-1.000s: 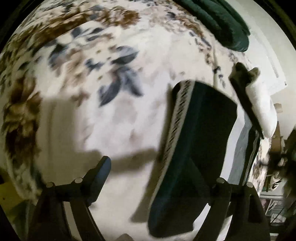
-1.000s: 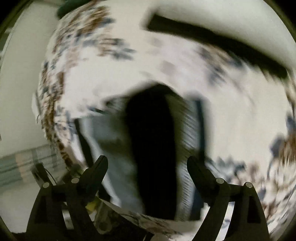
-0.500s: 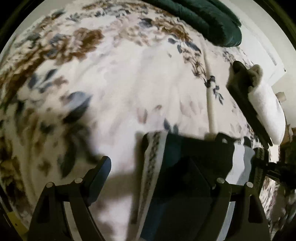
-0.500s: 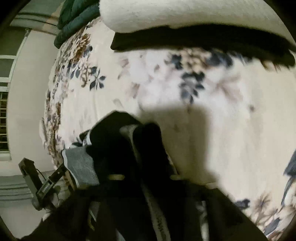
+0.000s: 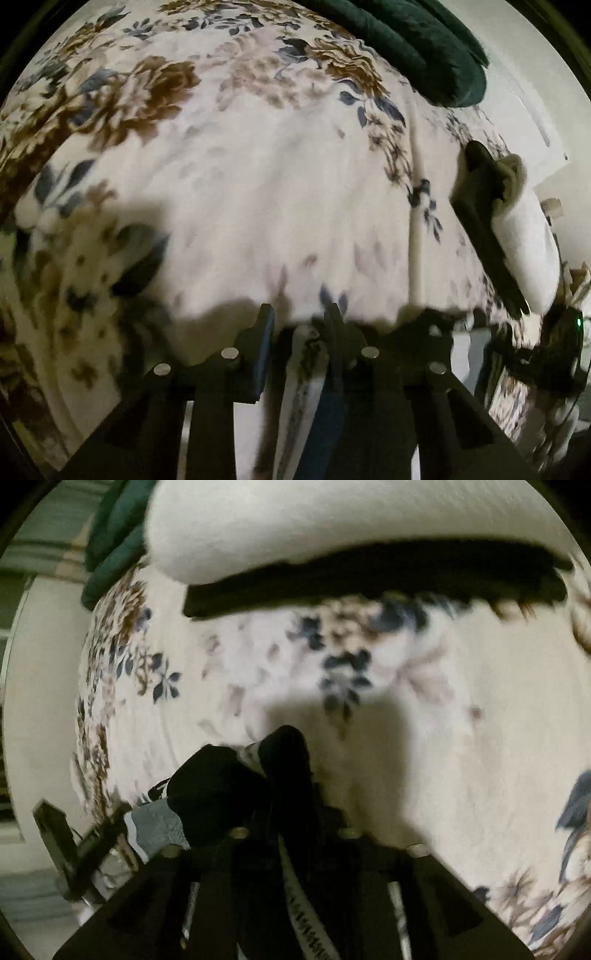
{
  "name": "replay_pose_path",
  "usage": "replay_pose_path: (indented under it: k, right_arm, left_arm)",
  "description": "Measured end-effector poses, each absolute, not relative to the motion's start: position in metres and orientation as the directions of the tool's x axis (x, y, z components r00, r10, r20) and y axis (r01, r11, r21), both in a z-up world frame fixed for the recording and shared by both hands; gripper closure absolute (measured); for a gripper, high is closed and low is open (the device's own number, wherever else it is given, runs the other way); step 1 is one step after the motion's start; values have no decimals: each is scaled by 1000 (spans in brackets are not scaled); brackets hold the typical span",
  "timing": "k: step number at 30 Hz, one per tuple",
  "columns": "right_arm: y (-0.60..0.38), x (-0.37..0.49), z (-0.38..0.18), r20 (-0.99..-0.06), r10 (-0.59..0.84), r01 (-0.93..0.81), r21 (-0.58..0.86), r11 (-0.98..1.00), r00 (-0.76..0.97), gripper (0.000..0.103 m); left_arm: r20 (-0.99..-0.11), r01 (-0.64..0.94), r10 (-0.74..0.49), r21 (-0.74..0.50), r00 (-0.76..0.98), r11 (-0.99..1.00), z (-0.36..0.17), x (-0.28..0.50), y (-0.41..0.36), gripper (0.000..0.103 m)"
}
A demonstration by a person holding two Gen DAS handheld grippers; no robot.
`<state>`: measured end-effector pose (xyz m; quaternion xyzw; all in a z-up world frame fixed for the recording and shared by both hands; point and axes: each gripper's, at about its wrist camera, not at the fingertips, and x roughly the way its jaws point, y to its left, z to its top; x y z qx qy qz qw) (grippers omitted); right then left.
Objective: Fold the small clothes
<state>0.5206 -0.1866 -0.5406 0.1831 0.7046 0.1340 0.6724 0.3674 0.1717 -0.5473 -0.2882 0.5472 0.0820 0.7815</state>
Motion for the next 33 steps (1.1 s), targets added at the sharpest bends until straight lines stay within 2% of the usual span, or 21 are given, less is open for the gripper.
replay_pose_path:
  k: [1, 3, 6, 10, 13, 15, 20, 21, 26, 30, 33]
  right_arm:
    - [-193, 519, -537, -892, 451, 87, 448, 890, -25, 55]
    - [-203, 513, -530, -883, 468, 93, 464, 881, -29, 45]
    - [-223, 494, -522, -868, 493, 106, 486, 868, -56, 36]
    - [-239, 460, -528, -854, 502, 102, 492, 864, -138, 31]
    - [-244, 441, -540, -844, 504, 91, 496, 864, -183, 26]
    - [-243, 433, -551, -825, 527, 91, 520, 850, -205, 23]
    - [-236, 426, -572, -797, 554, 67, 555, 829, -240, 18]
    - [-235, 426, -574, -790, 562, 66, 565, 822, -243, 15]
    - [-232, 429, -579, -768, 594, 69, 597, 799, -240, 15]
    - [-227, 432, -579, -746, 620, 53, 628, 776, -242, 15]
    - [-220, 436, -586, -715, 646, 36, 663, 748, -266, 14]
  left_arm:
    - [-907, -440, -177, -347, 382, 828, -545, 358, 172, 69]
    - [-918, -442, -150, -314, 367, 840, -541, 338, 171, 39]
    - [-939, -461, -109, -259, 327, 849, -543, 300, 169, 30]
    - [-966, -480, -125, -222, 227, 849, -571, 268, 160, 24]
    - [-968, -478, -144, -227, 204, 849, -594, 262, 153, 13]
    - [-967, -470, -145, -229, 208, 852, -606, 267, 152, 0]
    - [-982, -467, -85, -155, 168, 871, -616, 280, 144, 0]
    - [-982, -471, -81, -153, 171, 869, -616, 279, 144, 0]
    - [-983, -487, -86, -157, 165, 859, -596, 278, 147, 0]
    - [-950, -477, -126, -255, 286, 841, -560, 268, 144, 0]
    - [-903, -456, -270, -406, 336, 792, -568, 271, 141, 0]
